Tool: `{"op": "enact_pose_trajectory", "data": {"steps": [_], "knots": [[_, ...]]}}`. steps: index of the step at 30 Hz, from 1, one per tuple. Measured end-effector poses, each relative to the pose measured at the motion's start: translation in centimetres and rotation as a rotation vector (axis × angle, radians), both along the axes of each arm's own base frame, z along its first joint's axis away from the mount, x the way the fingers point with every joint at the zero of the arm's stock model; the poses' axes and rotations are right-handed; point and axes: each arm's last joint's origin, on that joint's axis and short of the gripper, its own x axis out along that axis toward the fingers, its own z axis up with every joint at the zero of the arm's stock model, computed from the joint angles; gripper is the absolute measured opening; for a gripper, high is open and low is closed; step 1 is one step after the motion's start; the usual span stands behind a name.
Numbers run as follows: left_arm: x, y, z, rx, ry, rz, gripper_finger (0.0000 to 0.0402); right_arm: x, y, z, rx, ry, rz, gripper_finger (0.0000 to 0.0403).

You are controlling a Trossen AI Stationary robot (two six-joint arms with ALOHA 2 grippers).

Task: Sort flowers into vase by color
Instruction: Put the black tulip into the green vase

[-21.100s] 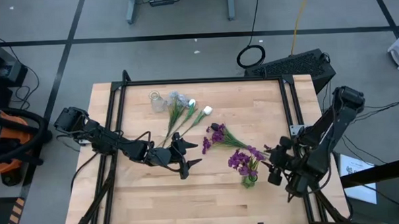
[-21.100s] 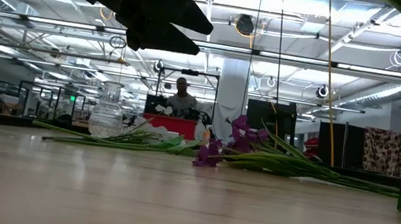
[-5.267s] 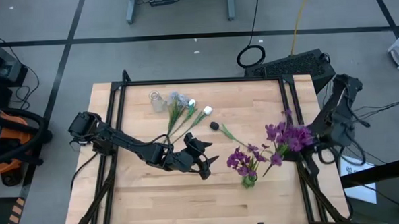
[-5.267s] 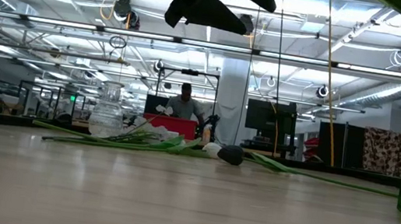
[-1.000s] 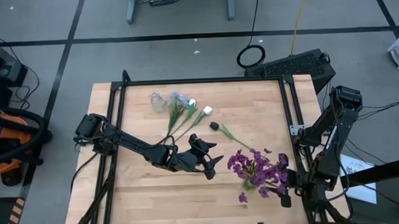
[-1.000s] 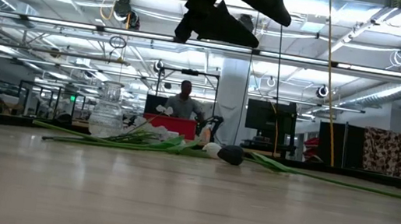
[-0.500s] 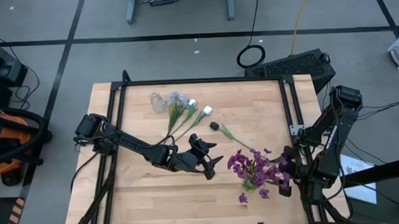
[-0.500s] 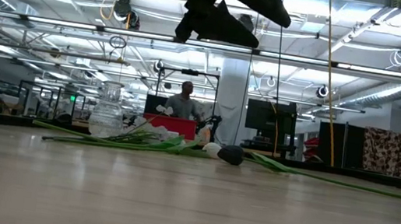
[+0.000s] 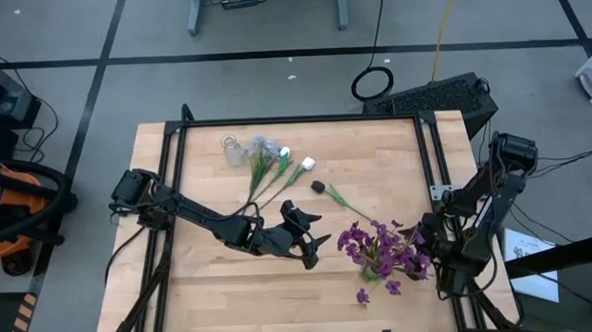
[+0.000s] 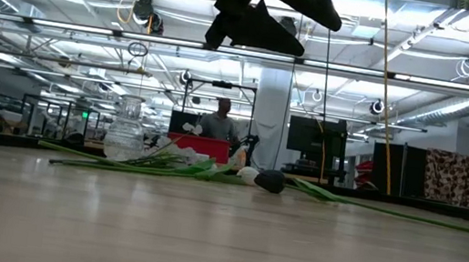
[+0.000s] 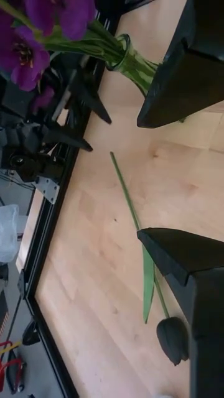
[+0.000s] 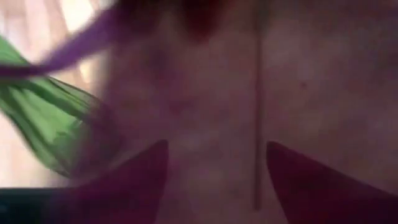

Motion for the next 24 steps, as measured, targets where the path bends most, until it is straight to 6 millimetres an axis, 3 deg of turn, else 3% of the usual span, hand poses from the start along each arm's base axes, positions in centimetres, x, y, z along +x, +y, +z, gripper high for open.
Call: {"op": "enact_pose_trajectory", "data": {"steps": [15,24], "knots": [[-0.3,-1.0,0.0,-0.009,0.003,-0.036,0.0281,2.1,-0.3,-4.0,-0.156,-0.059,-0.125,0.0235],[-0.7,-1.7,-0.3,0.001,0.033,-0.062,0.0281,3.3,-1.5,-5.0,-0.267,-0.114,-0.176,0.0224]]}}
